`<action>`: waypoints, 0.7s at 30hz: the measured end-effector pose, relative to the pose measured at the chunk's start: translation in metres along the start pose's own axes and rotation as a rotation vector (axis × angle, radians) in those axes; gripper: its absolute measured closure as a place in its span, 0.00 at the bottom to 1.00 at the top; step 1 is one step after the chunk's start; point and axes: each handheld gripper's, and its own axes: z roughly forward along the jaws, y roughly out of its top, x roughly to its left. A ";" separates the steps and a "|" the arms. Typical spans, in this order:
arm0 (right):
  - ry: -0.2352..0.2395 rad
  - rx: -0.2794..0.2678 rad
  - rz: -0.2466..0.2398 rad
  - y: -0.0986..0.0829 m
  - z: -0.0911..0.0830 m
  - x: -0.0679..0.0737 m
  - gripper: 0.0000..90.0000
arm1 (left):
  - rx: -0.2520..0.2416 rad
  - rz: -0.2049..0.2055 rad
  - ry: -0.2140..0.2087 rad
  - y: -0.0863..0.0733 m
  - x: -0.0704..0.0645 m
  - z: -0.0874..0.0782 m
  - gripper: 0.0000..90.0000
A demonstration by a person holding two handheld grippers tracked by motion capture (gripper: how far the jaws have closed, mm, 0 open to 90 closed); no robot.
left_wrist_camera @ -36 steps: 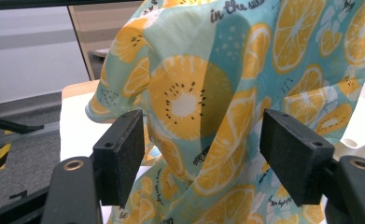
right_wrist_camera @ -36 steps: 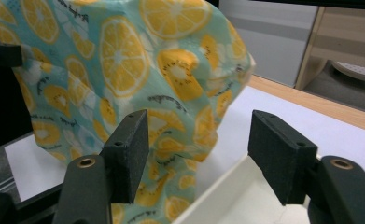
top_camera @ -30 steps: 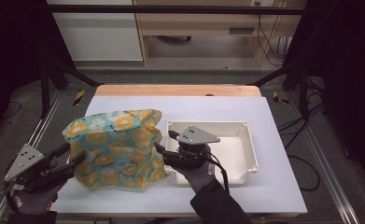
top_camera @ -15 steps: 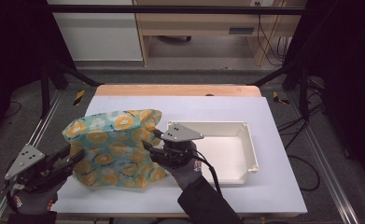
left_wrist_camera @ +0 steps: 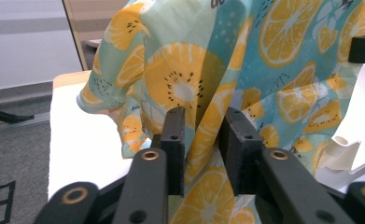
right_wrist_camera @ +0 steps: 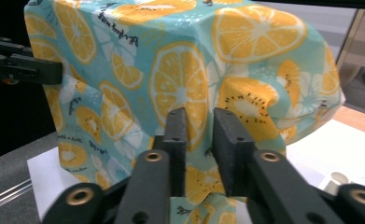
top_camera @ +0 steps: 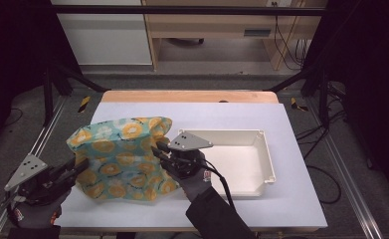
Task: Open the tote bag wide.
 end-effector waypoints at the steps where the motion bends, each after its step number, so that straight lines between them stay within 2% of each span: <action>1: 0.004 0.002 -0.001 0.000 0.000 0.000 0.89 | 0.000 -0.004 -0.001 0.000 0.000 0.000 0.82; 4: 0.024 0.002 -0.006 0.000 0.000 0.002 0.99 | 0.002 -0.008 -0.005 0.000 0.001 0.000 0.86; 8: 0.028 0.007 -0.015 0.001 -0.002 0.003 1.00 | 0.004 -0.008 -0.008 0.000 0.001 0.000 0.89; 14: 0.045 -0.018 -0.021 0.009 -0.012 0.005 1.00 | 0.003 -0.014 -0.011 0.000 0.001 -0.001 0.94; 16: 0.055 -0.030 -0.033 0.013 -0.017 0.009 1.00 | -0.001 -0.019 -0.011 0.000 0.002 -0.002 0.96; 17: 0.067 -0.038 -0.053 0.016 -0.021 0.016 1.00 | -0.002 -0.020 -0.010 -0.001 0.002 -0.003 0.97; 21: 0.092 -0.032 -0.060 0.012 -0.022 0.023 1.00 | 0.000 -0.030 -0.007 -0.002 0.003 -0.004 0.98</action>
